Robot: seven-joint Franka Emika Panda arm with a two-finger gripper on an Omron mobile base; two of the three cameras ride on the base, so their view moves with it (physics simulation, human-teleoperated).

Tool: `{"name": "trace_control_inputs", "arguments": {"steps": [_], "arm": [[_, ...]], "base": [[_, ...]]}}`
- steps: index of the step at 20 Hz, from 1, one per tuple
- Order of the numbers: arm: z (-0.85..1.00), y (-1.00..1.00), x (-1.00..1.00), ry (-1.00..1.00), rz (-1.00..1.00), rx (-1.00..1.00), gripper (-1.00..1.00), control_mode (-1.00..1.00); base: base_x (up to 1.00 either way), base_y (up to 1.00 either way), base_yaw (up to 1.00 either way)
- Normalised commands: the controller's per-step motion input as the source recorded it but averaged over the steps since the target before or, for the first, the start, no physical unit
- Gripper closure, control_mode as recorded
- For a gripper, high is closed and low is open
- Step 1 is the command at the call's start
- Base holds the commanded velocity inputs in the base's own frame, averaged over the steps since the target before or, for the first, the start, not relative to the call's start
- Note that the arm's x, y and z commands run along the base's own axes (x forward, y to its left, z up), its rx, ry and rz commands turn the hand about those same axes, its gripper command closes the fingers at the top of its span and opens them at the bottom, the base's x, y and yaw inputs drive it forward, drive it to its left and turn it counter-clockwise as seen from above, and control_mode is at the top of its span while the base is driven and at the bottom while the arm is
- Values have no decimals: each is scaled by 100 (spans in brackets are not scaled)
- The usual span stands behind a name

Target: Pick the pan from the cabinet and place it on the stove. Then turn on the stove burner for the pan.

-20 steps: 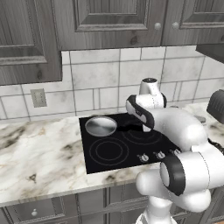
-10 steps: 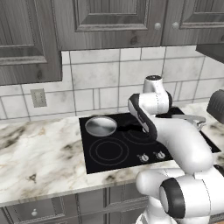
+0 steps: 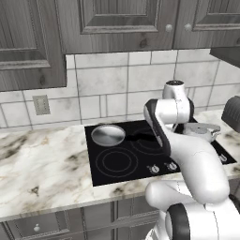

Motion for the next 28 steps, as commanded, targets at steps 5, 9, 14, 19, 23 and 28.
{"name": "trace_control_inputs", "arguments": {"steps": [5,9,14,19,23,28], "arm": [[-1,-17,-30,2,-32,6,-100,-100],[-3,-1,-31,0,-39,5,-100,-100],[-1,0,-16,0,-42,1,-100,-100],[-12,0,-6,0,-23,0,-100,-100],[-3,0,-2,0,9,0,-100,-100],[1,-2,-11,-6,26,0,-100,-100]], "base": [[0,0,0],[0,0,0],[0,0,0],[0,0,0],[0,0,0],[0,0,0]]}}
